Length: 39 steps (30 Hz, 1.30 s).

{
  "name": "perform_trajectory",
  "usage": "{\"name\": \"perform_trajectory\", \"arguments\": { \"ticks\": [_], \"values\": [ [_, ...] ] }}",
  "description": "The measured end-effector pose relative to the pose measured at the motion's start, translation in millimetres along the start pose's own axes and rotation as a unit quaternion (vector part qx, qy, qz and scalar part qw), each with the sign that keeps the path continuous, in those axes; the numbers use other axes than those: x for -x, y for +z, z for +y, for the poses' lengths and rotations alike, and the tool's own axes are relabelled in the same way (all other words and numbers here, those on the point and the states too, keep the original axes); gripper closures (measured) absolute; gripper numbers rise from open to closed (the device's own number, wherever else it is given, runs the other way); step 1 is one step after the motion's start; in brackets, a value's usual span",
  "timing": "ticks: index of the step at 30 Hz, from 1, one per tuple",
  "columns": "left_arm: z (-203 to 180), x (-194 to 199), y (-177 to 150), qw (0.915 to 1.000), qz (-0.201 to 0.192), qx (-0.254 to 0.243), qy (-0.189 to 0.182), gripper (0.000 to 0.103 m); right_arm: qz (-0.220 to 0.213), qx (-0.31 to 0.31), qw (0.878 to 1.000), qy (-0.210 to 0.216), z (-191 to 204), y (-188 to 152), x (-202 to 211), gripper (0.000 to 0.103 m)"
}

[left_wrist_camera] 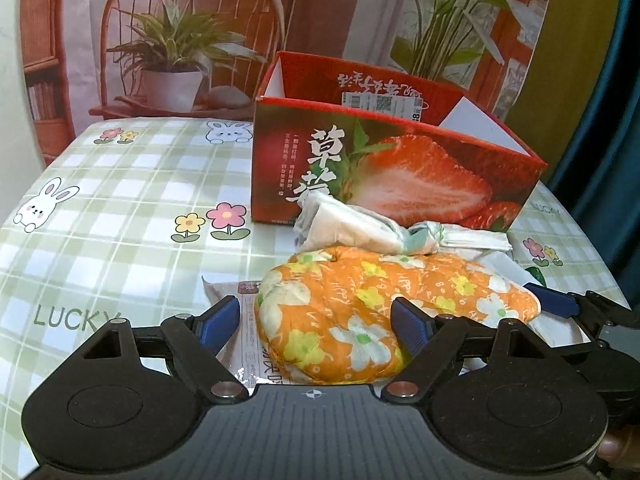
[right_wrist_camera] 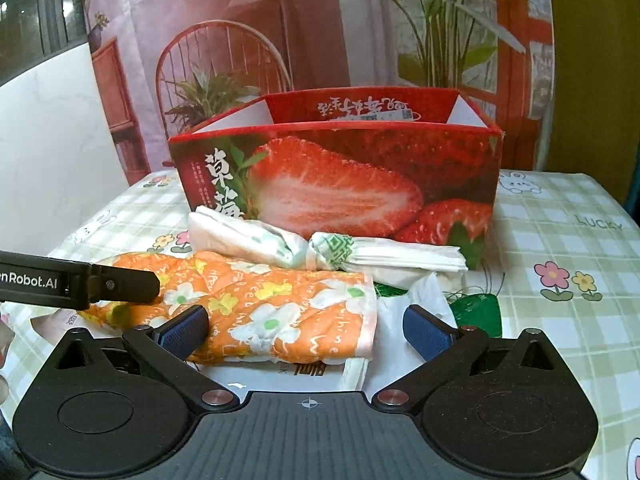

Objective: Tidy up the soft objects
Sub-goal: 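Move both open grippers back to the orange floral pillow, then lower both grippers onto the orange floral pillow and close them on it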

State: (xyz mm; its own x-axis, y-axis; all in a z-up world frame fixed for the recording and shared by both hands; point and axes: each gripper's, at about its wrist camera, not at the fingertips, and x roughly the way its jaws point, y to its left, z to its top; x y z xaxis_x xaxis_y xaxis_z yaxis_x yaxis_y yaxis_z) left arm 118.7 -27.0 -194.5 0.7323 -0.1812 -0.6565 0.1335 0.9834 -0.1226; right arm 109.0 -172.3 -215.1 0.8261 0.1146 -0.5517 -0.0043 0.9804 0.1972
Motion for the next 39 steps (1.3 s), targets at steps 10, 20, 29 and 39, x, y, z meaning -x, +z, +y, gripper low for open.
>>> {"name": "perform_trajectory", "arguments": {
  "ticks": [10,20,29,39],
  "values": [
    [8,0,-8,0.9998,-0.001,0.014,-0.016,0.023,0.012,-0.002,1.0,0.006,1,-7,-10,0.0],
    [25,10,-18,0.9981,-0.012,0.045,-0.041,0.037,0.019,-0.016,1.0,0.015,-5,-10,-15,0.0],
    [29,5,-22,0.997,-0.008,0.06,-0.049,0.049,0.017,-0.009,1.0,0.016,-4,-12,-16,0.0],
    [28,10,-22,0.9972,-0.024,0.057,-0.042,0.065,0.012,-0.006,1.0,0.019,-4,-12,-14,0.0]
  ]
}}
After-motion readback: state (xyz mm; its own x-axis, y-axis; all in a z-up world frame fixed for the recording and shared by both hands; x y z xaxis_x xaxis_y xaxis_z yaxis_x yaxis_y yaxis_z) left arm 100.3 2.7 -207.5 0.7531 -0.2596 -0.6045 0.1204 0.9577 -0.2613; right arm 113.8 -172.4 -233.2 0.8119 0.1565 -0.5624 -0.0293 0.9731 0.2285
